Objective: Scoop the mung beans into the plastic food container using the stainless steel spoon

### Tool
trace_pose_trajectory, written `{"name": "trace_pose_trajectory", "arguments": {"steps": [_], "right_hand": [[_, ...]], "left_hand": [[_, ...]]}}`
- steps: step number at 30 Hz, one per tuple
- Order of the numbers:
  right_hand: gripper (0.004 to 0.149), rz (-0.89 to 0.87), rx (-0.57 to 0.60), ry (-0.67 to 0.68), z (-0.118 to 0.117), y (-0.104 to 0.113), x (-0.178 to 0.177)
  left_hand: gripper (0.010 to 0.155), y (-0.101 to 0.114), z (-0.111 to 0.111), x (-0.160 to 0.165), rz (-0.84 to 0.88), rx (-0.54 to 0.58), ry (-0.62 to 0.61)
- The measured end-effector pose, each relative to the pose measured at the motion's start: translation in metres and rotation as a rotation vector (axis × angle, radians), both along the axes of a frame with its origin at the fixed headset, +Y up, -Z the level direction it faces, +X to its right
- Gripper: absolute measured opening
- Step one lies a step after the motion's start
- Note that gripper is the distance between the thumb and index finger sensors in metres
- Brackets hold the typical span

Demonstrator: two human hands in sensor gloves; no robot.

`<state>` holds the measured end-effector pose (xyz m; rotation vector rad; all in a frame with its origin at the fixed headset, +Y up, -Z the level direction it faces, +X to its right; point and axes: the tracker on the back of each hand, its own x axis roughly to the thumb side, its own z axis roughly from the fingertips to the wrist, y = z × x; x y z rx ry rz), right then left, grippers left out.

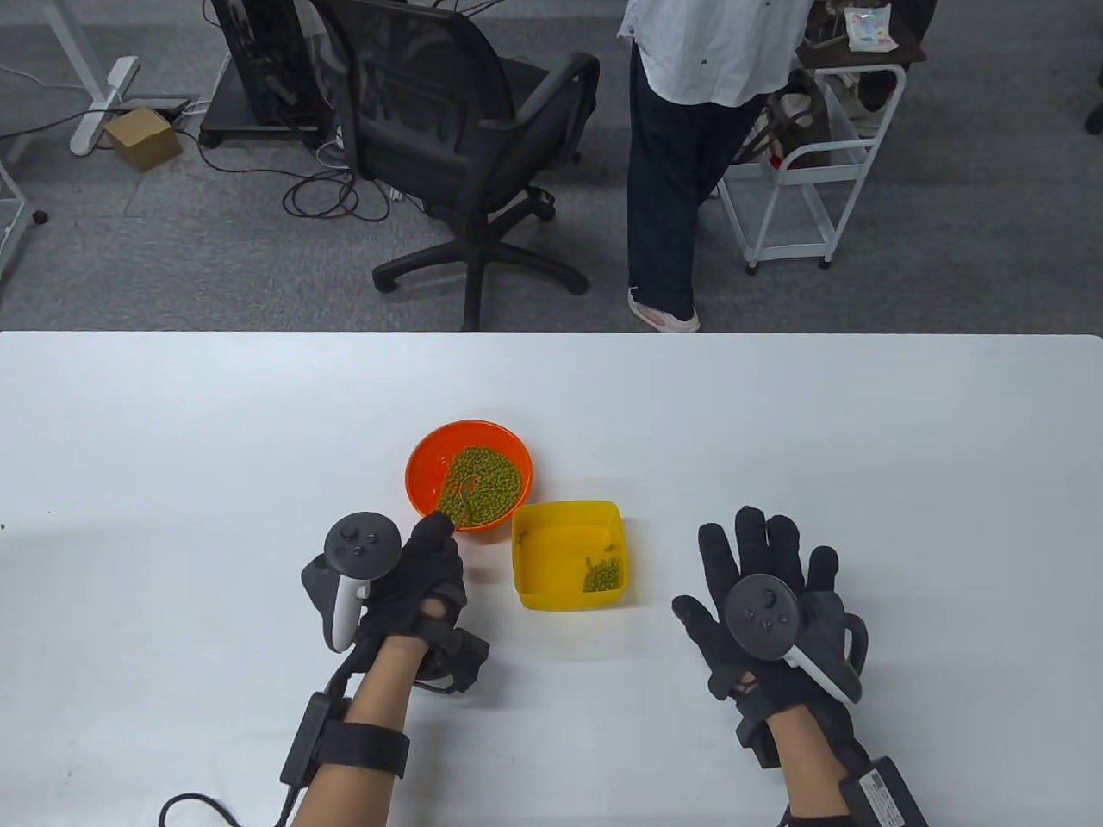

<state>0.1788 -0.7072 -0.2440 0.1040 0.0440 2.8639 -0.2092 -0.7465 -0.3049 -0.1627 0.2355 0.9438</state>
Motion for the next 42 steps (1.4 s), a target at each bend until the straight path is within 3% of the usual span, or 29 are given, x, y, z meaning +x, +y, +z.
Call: {"name": "trace_pose_trajectory", "arguments": {"steps": [11, 18, 31, 42], "right_hand": [[0.080, -0.003, -0.002, 0.000, 0.000, 0.000, 0.000], [0.080, -0.003, -0.003, 0.000, -0.001, 0.000, 0.000], [0.080, -0.002, -0.005, 0.001, -0.001, 0.000, 0.000], [0.080, -0.001, -0.011, 0.001, -0.001, 0.000, 0.000]], "left_hand": [[0.050, -0.010, 0.007, -0.026, 0.264, 0.021, 0.166], [0.050, -0.008, 0.008, -0.027, 0.287, 0.024, 0.150], [0.048, 0.004, 0.003, -0.011, 0.396, 0.055, -0.156], [0.048, -0.001, 0.001, 0.017, 0.226, -0.036, -0.378]]}}
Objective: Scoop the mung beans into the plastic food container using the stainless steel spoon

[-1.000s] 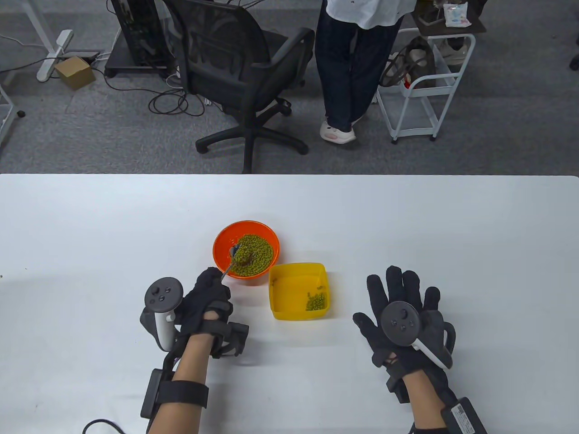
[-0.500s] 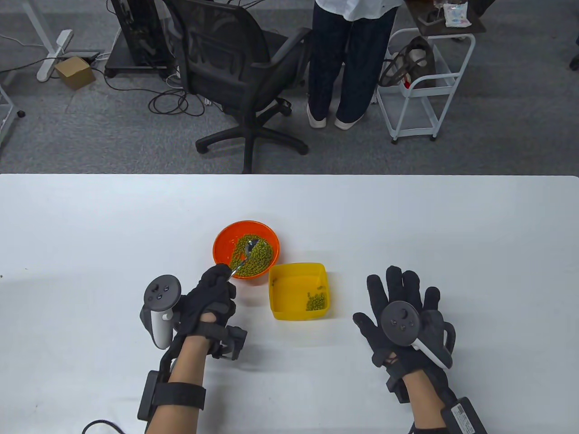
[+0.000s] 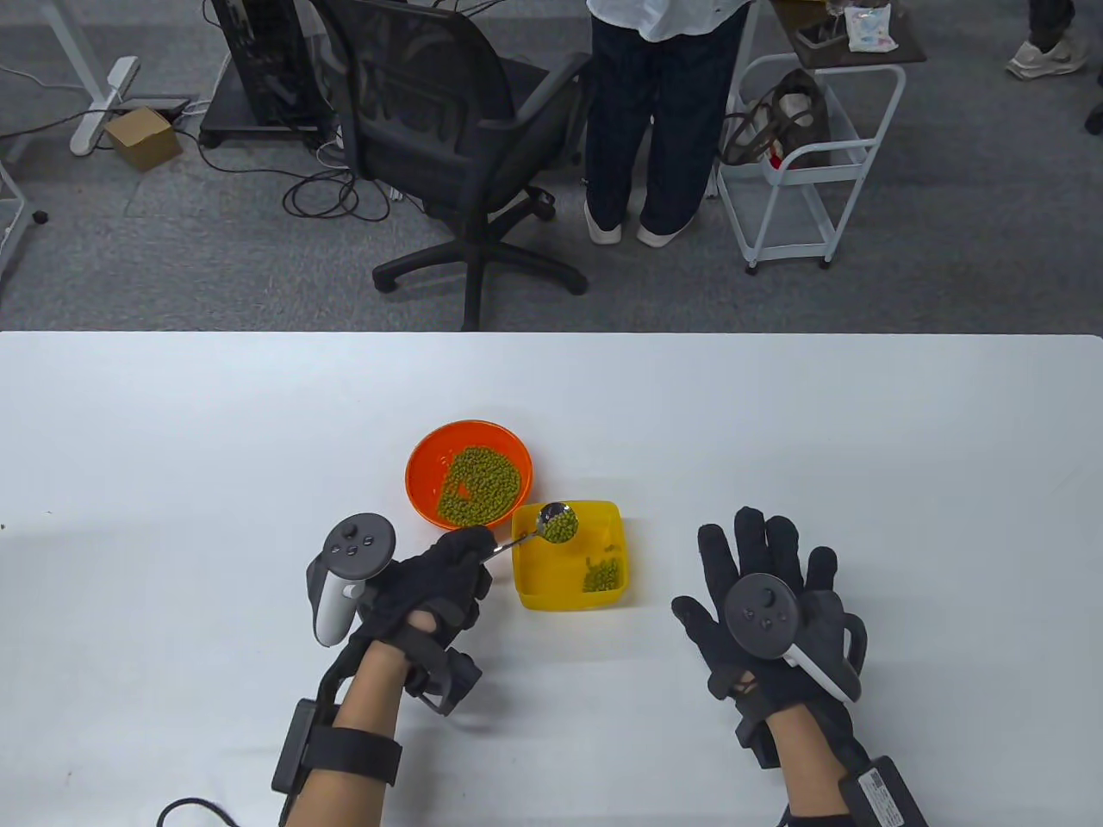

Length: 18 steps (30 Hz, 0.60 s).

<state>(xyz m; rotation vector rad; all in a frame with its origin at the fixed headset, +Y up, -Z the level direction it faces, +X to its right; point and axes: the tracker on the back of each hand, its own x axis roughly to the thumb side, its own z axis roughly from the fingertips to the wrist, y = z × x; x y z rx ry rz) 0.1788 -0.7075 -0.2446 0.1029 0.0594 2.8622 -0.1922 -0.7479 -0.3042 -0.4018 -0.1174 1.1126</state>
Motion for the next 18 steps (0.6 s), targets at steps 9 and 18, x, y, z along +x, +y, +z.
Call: {"name": "trace_pose_trajectory", "arguments": {"steps": [9, 18], "right_hand": [[0.080, -0.001, 0.000, 0.001, 0.000, 0.000, 0.000], [0.080, -0.001, 0.002, 0.003, 0.000, 0.000, 0.000]], "left_hand": [[0.048, 0.000, 0.000, 0.009, -0.141, 0.009, -0.057], [0.048, 0.016, 0.004, 0.022, -0.369, 0.164, -0.109]]}}
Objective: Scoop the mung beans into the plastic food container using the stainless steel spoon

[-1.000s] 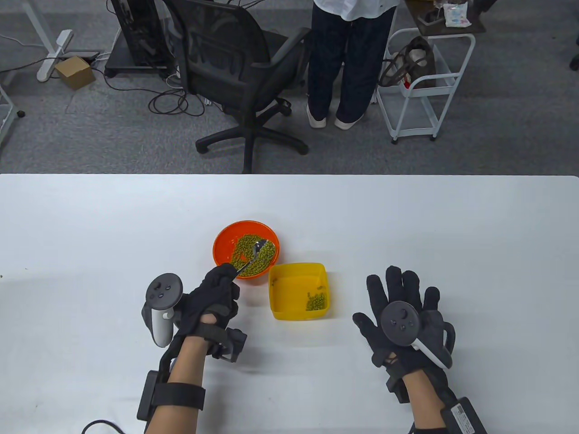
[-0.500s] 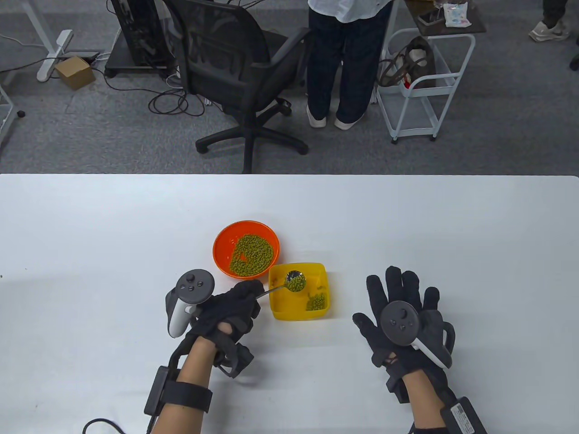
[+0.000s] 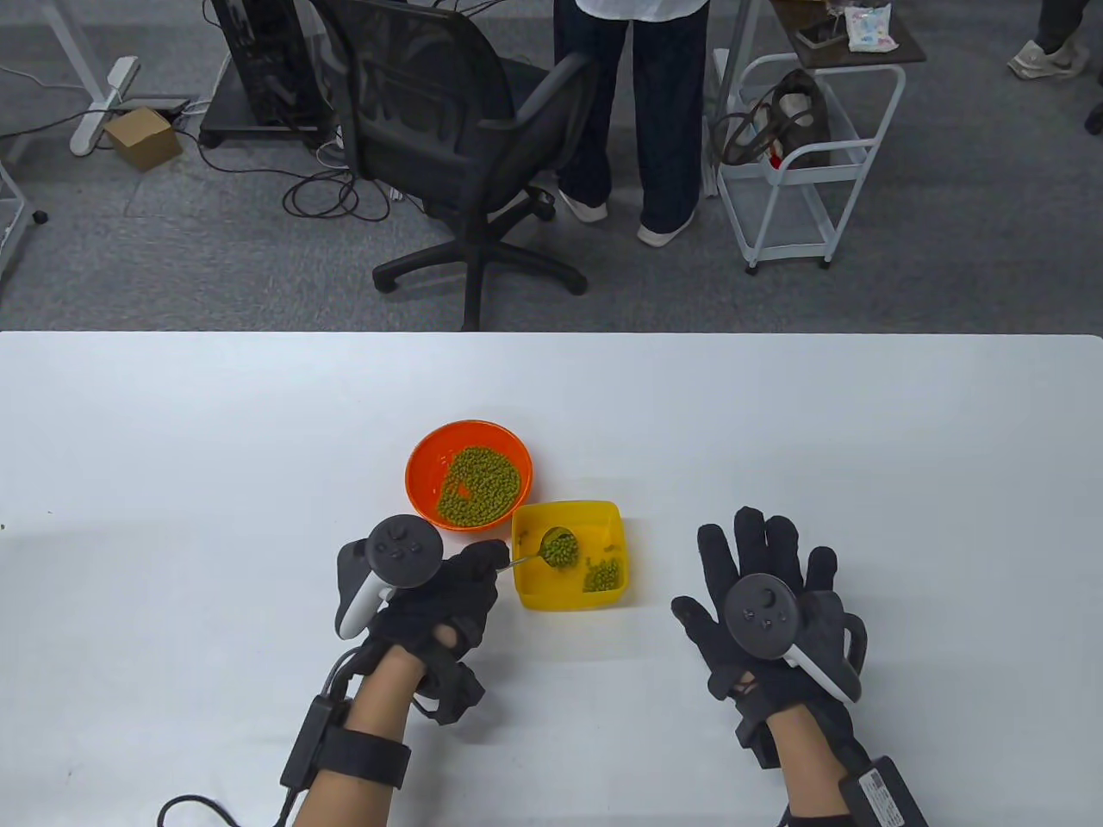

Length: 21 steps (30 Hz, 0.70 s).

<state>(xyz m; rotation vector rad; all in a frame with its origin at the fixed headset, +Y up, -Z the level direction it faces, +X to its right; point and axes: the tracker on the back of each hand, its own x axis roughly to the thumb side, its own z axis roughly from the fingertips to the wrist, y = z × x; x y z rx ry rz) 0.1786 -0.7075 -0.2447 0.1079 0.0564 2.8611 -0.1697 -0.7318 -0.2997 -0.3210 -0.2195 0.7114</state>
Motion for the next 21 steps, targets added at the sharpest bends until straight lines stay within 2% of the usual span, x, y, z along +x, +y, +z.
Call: {"name": "trace_pose_trajectory", "arguments": {"steps": [13, 17, 21], "right_hand": [[0.080, 0.000, 0.002, 0.002, 0.000, 0.000, 0.000], [0.080, 0.000, 0.002, 0.002, 0.000, 0.000, 0.000], [0.080, 0.000, 0.002, 0.002, 0.000, 0.000, 0.000]], "left_hand": [[0.047, 0.014, 0.009, 0.016, -0.226, 0.251, -0.087], [0.047, 0.016, 0.009, 0.013, -0.188, 0.284, -0.077], [0.047, 0.023, 0.011, 0.004, -0.139, 0.377, -0.035]]}}
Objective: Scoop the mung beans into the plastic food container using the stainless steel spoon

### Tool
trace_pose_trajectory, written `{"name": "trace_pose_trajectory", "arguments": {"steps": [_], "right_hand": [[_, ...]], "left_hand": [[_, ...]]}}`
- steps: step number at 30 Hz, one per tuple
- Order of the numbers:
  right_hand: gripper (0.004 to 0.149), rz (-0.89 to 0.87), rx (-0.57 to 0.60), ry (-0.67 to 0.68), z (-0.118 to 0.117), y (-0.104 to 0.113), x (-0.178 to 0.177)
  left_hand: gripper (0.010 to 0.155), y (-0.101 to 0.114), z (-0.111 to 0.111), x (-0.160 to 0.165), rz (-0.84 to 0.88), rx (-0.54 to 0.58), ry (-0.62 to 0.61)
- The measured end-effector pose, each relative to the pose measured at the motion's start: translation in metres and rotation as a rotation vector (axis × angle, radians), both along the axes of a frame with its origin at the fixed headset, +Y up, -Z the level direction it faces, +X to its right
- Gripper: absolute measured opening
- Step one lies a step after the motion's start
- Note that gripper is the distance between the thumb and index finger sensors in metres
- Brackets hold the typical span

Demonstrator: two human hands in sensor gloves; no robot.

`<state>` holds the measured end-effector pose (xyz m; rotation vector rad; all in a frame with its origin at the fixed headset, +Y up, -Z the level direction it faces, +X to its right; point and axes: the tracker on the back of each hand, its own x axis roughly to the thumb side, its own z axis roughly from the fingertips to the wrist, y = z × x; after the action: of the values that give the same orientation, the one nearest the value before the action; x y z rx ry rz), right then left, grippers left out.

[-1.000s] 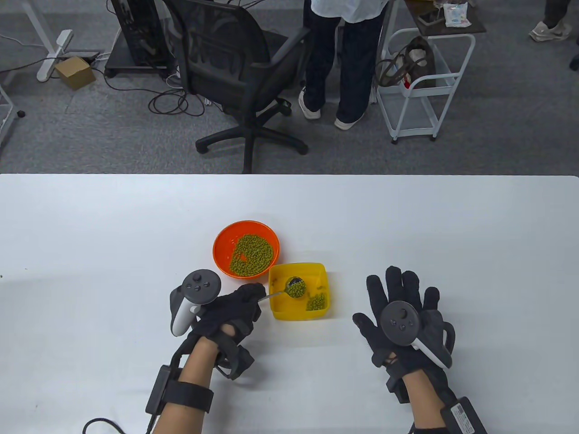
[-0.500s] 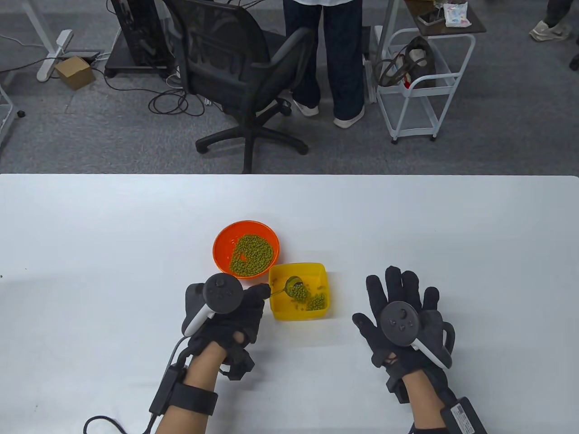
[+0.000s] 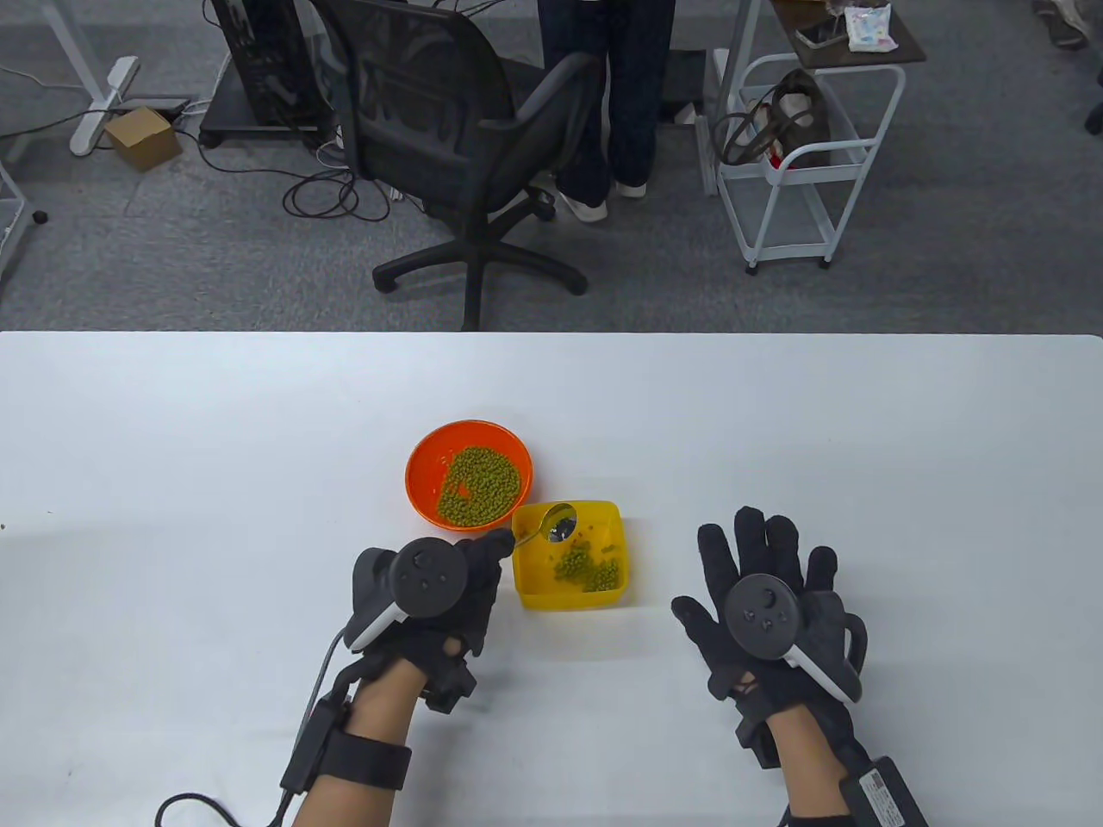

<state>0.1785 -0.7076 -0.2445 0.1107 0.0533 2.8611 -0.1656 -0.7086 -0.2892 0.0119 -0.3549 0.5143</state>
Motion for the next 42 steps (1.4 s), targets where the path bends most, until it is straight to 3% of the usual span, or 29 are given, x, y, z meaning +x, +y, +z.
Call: {"name": "trace_pose_trajectory", "arguments": {"steps": [3, 7, 17, 33, 38, 42], "right_hand": [[0.080, -0.001, 0.001, 0.001, 0.000, 0.000, 0.000], [0.080, -0.003, 0.002, -0.001, 0.000, 0.000, 0.001], [0.080, 0.001, 0.002, 0.002, 0.000, 0.000, 0.000], [0.080, 0.003, -0.003, 0.004, 0.000, -0.001, -0.001], [0.080, 0.004, -0.003, 0.005, 0.000, -0.001, -0.001], [0.080, 0.005, -0.004, 0.005, 0.000, -0.001, -0.001]], "left_hand": [[0.048, 0.005, 0.003, -0.012, 0.078, 0.142, 0.086], [0.050, 0.008, 0.003, -0.026, 0.050, 0.228, 0.219], [0.049, -0.011, -0.006, -0.044, -0.289, 0.224, 0.411], [0.050, -0.025, -0.018, -0.036, -0.429, 0.171, 0.439], [0.049, -0.026, -0.018, -0.035, -0.391, 0.122, 0.421], [0.050, -0.023, -0.020, -0.036, -0.219, 0.006, 0.385]]}}
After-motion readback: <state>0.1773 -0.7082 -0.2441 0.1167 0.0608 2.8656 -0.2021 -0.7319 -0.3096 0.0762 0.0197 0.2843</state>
